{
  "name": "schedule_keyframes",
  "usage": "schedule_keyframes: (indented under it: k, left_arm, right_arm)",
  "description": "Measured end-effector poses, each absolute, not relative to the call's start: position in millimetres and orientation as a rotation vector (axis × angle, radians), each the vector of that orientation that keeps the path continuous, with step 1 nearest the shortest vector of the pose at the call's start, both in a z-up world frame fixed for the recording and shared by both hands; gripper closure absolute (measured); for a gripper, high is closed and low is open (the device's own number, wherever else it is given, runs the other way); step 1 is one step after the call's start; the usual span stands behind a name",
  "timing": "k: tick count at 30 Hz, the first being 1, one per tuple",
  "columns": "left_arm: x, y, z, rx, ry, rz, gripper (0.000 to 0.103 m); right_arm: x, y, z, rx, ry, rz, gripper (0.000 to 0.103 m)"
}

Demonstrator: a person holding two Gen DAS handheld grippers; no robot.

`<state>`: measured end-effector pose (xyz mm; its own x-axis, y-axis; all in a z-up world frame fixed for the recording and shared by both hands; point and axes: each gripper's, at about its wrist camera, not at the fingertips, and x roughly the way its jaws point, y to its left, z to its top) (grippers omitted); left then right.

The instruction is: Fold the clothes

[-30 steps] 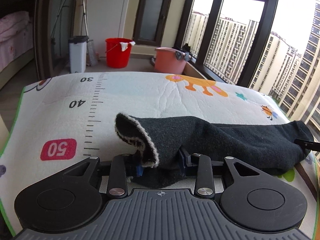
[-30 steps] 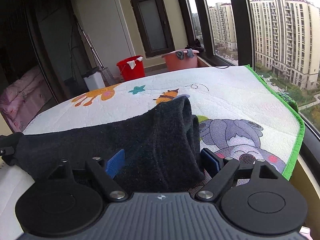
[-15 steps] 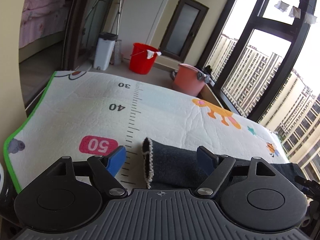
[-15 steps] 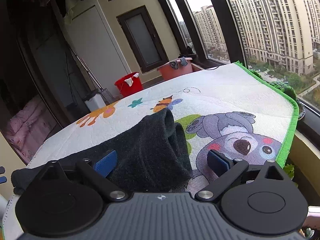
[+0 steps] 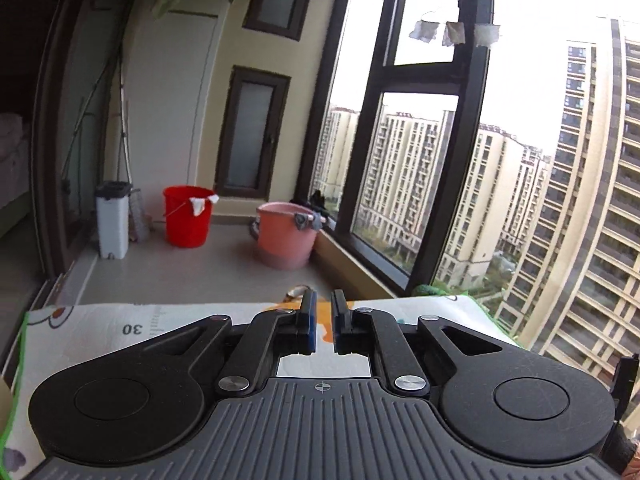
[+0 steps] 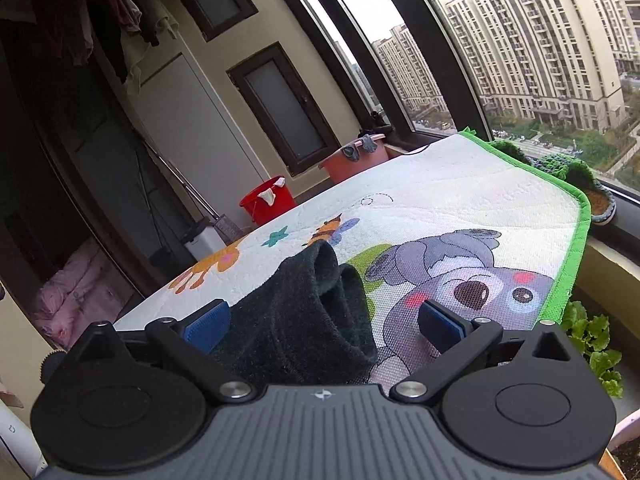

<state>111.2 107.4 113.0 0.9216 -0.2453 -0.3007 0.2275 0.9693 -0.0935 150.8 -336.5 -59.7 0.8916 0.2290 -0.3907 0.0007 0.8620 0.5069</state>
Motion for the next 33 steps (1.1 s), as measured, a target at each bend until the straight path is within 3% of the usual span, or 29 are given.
schedule_keyframes:
  k: [3,5,8,10,12,14,17,19,25,33]
  left_arm:
    - [113.6,125.6,99.9,-0.004,0.340,-0.073,0.084]
    - [124.1,154.7,71.4,-0.129,0.487,-0.055,0.073]
    - [135.8,177.5,25.4,-0.268,0.650,-0.092,0.072]
    - [142.8,181.5,4.3,-0.299,0.715,-0.121,0.061]
    - [151.6,183.7,-10.7,-0.336,0.757,-0.169,0.038]
    - [159.2,191.2,-21.9,-0.412,0.787,-0.231,0.037]
    - [164.2,208.4,-34.5,-0.590,0.785,-0.301,0.048]
    - [163.3,222.6,-42.4,-0.696,0.778,-0.280,0.047]
    - [152.5,247.1,-50.7,-0.747,0.758,-0.230,0.035]
    - [158.3,237.4,-43.8,-0.773,0.732,-0.325,0.033]
  right_arm:
    - [148.6,-338.4,-60.2,0.534,0.450,0.123,0.001]
    - [148.7,-338.8,-60.6,0.537,0.451,0.128,0.000]
    - [148.8,-338.3,-60.6,0.535,0.457,0.131,0.000]
    - [149.3,-338.1,-60.9,0.533,0.460,0.128,0.000]
    - [148.6,-338.2,-60.6,0.534,0.461,0.128,0.000]
    - [148.5,-338.4,-60.8,0.536,0.461,0.128,0.000]
    - [148.0,-339.3,-61.6,0.542,0.456,0.128,0.000]
    - [148.0,-339.9,-62.1,0.546,0.454,0.128,0.000]
    - [149.3,-340.3,-63.1,0.551,0.456,0.131,0.000]
    - [151.6,-338.0,-59.4,0.550,0.461,0.128,0.000]
